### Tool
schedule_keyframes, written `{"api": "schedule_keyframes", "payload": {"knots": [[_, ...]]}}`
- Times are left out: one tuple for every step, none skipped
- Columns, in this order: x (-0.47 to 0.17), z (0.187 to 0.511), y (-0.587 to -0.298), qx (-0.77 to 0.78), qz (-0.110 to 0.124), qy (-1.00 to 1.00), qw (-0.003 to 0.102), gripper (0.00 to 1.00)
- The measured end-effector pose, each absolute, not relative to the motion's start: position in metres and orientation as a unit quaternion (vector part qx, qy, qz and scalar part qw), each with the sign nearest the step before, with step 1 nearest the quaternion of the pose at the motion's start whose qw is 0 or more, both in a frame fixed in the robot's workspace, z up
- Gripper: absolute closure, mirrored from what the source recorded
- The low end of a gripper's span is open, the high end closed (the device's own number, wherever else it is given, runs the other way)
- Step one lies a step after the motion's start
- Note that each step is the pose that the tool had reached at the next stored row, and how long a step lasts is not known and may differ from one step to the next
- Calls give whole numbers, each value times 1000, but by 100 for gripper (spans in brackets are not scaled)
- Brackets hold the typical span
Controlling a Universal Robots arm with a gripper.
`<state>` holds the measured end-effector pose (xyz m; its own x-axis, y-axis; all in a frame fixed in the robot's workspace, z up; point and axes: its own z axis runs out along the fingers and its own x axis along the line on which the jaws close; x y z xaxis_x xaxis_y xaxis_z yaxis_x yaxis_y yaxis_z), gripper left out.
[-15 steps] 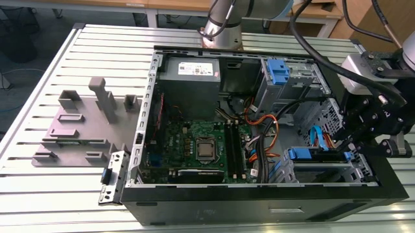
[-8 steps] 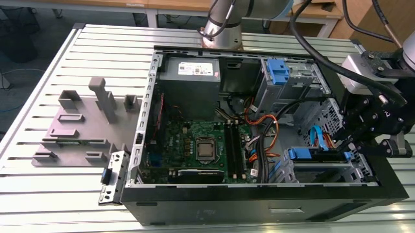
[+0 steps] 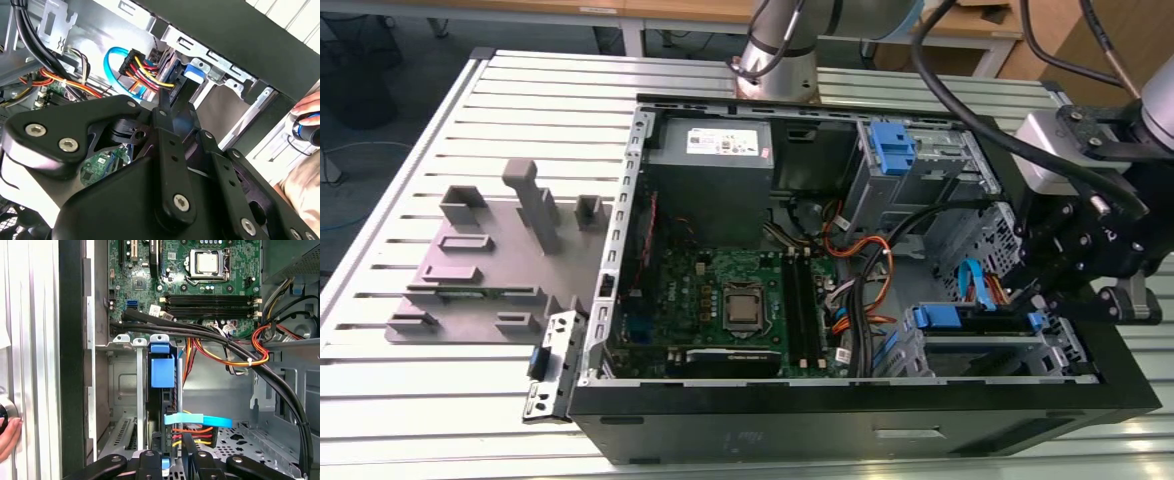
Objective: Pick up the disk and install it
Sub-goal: 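Insert the second disk wire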
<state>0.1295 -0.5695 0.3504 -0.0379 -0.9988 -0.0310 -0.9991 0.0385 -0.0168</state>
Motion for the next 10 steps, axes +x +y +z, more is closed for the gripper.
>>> {"api": "schedule_keyframes", "payload": {"knots": [[129, 350, -569, -693, 5, 720, 17, 70], [127, 350, -569, -693, 5, 720, 17, 70], [126, 350, -569, -693, 5, 720, 17, 70], [125, 350, -570, -693, 5, 720, 17, 70], [125, 350, -570, -693, 5, 720, 17, 70], [125, 350, -570, -693, 5, 720, 17, 70], [125, 351, -569, -693, 5, 720, 17, 70], [125, 352, -569, -693, 5, 720, 17, 70], [125, 352, -569, -693, 5, 720, 17, 70], [125, 352, -569, -693, 5, 720, 17, 70]]}}
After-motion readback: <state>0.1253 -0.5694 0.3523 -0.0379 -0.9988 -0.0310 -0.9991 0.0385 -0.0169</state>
